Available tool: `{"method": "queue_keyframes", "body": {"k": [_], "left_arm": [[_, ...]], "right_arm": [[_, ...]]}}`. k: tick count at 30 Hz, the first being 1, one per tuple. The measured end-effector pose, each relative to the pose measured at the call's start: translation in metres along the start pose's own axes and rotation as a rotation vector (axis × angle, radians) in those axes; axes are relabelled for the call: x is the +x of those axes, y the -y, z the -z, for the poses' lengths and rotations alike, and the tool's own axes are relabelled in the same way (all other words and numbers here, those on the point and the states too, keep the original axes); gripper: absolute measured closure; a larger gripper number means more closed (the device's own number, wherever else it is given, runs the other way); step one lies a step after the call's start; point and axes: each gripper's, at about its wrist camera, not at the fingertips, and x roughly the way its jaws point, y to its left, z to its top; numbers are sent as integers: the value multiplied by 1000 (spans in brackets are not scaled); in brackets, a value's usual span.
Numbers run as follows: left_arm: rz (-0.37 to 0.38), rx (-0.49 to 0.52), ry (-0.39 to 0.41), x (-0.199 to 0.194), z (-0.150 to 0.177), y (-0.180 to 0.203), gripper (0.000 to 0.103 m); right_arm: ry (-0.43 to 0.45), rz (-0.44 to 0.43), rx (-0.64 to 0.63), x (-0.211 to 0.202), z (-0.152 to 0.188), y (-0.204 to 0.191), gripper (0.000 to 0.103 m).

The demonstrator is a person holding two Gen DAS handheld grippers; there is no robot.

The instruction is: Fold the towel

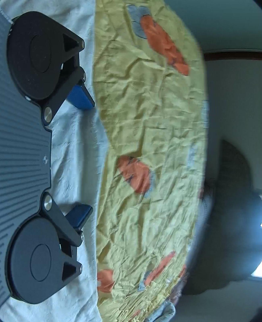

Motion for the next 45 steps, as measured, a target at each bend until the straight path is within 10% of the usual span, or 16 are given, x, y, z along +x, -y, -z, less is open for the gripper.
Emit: {"method": "queue_keyframes", "body": {"k": [9,17,19,22,35,45], "left_arm": [[-52,-66,-12,-20,-7,6,4],[102,-99,28,-63,-25,48,3],[150,-97,25,-66,-30,65,3],[225,-92,7,-67,-33,93,2],[667,-39,-271,-28,-51,292,3],[713,96,-380,-4,-27,410,3]], "right_arm": [[-78,-218,274,36,-10,16,27],[-49,-269,306,47,-9,11,18],[-12,-225,244,45,-6,3,30],[9,-114,137,48,-1,-8,78],[107,52,-356,41,20,-66,82],[132,79,-512,39,30,-73,82]]}}
